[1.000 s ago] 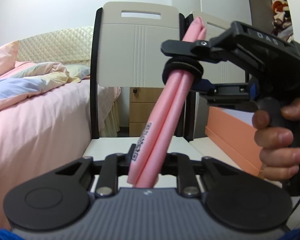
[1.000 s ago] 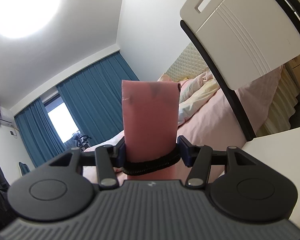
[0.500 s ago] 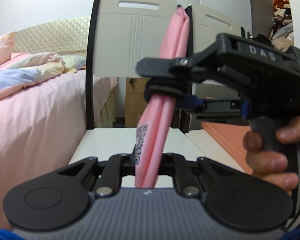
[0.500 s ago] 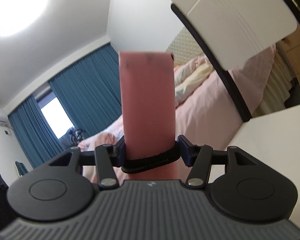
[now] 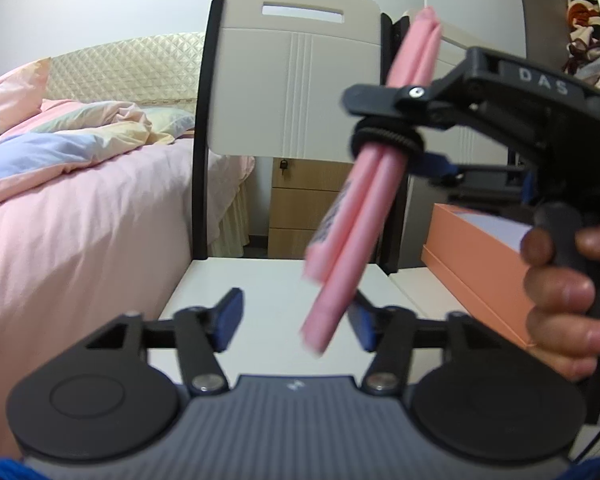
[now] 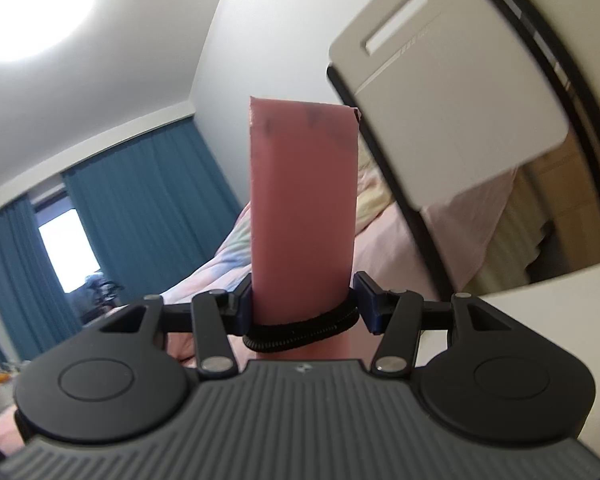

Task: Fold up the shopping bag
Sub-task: 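Carry the bound strip toward the orange box with the right tool while the left tool opens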

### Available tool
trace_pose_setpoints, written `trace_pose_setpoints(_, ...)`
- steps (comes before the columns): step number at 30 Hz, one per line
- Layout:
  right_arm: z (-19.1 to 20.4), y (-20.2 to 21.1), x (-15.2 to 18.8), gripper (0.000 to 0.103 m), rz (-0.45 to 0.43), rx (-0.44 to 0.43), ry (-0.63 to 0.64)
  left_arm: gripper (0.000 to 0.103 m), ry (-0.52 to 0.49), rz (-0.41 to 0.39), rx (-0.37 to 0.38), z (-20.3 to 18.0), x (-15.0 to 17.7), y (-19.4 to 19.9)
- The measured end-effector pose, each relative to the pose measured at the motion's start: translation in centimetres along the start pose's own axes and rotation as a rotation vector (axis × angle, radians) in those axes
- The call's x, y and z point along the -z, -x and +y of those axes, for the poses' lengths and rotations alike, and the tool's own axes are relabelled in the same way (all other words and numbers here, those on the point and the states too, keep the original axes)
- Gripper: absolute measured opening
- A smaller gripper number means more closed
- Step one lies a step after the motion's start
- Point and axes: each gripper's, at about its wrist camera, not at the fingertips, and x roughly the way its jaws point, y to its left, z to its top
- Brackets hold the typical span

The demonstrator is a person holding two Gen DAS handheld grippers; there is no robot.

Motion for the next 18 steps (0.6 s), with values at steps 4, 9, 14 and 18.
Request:
trace_pose_setpoints(4, 0.7, 1.6, -0.8, 0.055, -0.07, 0.084, 0.064, 0.084, -0.007, -0.006, 0.003, -0.1, 0.0, 0.3)
trace_pose_setpoints(9, 2.5, 4.1, -1.2, 0.055, -0.163, 0.2, 0.193, 0.097, -0.036, -0.024, -0.038, -0.6, -0.1, 0.5)
trace_pose_setpoints(14, 4.4, 6.6, -0.6, 0.055, -0.232, 0.299, 0.264, 0.103, -0.027, -0.023, -0.061, -0.7, -0.6, 0.6)
trace_pose_setpoints(18, 5.7, 9.2, -0.1, 0.055, -0.307, 0.383, 0.321, 0.103, -0.006, 0.002, -0.073, -0.9, -1.1, 0.8)
